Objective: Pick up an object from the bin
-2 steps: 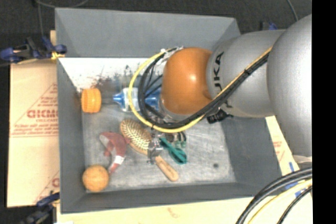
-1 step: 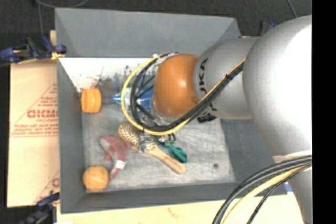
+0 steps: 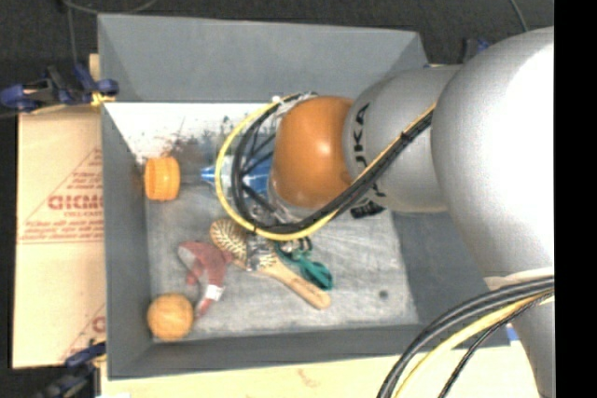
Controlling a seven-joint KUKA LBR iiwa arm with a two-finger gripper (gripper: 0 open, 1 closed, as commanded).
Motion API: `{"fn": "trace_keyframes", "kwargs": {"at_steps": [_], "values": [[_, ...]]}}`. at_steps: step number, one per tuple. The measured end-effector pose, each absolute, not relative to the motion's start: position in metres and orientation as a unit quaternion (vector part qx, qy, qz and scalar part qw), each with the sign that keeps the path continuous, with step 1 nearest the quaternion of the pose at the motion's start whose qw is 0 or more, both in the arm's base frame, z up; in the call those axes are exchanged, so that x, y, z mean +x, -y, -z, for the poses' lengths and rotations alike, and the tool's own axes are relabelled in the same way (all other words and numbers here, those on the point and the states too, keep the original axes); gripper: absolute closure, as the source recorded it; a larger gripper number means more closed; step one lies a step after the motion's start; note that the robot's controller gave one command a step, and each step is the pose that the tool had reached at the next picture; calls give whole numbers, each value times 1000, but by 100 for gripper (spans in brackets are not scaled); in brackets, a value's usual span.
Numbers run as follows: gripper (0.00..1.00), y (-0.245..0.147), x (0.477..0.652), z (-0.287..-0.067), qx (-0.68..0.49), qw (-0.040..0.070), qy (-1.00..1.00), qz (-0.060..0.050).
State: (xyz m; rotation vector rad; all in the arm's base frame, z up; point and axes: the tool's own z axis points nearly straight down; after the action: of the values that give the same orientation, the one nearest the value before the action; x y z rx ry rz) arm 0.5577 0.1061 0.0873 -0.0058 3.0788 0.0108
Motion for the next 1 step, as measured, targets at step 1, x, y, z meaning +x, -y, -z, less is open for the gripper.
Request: {"fn": "trace_keyframes", "kwargs": {"at_steps": [1], "values": [[100,-105,551,-90,-4,20,-1000,-2]]}}
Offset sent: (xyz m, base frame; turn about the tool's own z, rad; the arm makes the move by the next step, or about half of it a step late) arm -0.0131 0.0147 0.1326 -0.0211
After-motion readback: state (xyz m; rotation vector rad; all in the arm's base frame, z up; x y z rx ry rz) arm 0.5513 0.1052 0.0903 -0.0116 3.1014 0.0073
